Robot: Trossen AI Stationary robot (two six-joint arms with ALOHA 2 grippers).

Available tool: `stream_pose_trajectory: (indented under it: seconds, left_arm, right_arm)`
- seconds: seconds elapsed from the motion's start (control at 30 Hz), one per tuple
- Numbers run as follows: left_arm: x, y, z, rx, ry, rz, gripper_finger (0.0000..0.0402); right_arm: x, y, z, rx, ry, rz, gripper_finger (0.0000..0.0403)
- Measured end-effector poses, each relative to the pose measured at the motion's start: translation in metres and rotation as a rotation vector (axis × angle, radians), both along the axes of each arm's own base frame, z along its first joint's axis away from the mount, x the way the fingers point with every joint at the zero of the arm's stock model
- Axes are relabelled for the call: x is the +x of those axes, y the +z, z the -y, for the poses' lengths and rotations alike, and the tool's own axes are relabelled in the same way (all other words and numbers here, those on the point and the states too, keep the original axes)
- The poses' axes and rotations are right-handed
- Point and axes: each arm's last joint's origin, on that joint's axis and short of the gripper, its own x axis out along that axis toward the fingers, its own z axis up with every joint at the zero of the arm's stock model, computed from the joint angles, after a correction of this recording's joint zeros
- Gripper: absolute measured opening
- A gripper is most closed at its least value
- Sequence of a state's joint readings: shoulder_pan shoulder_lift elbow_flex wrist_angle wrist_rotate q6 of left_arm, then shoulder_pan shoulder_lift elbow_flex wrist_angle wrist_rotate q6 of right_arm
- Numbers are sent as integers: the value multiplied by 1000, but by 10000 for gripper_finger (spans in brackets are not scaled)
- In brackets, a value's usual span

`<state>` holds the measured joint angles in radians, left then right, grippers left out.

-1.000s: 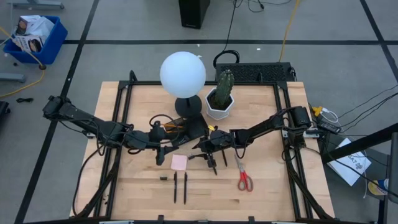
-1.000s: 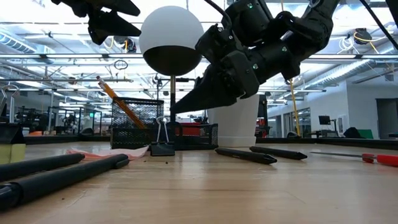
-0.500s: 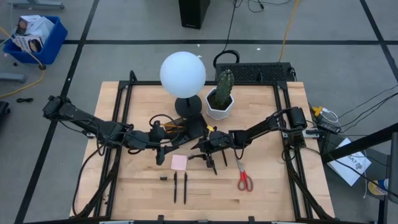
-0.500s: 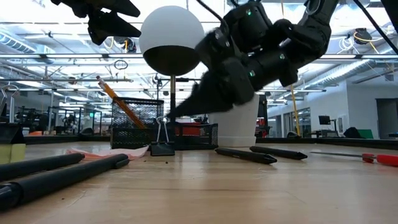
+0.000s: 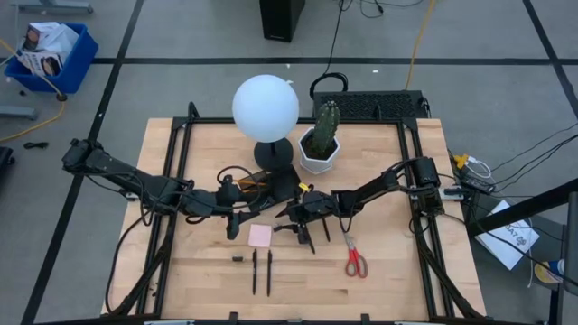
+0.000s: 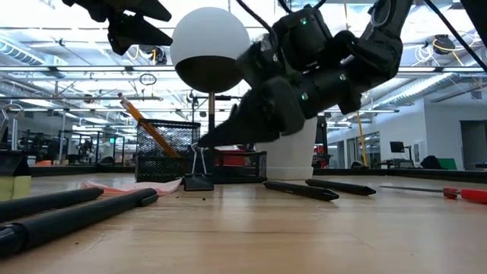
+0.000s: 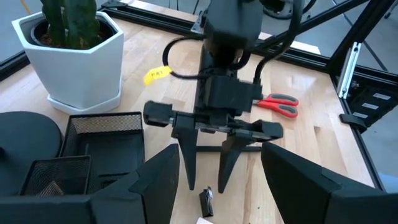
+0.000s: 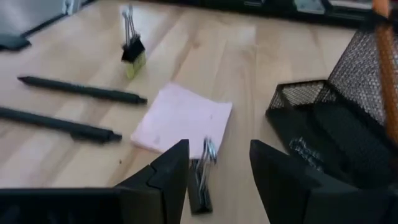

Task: Pick and place office supplies into organizer
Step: Put the top black binder clip into the desk organizer

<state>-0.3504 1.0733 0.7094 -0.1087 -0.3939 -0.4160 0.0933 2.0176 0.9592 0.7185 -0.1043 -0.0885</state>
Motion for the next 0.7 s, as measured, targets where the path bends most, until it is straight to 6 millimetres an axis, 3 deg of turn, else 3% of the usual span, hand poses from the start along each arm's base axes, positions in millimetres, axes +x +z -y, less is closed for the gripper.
stream_pose_trajectory:
  seconds: [0.33,0.7]
  left_arm:
    - [0,0,0,0,0,1,232]
    - [0,1,0,2,-2,6,232]
  right_arm:
    - [5,-10,-1,22,-9,-7,165]
    - [7,-8,-1,24,-8,3,165]
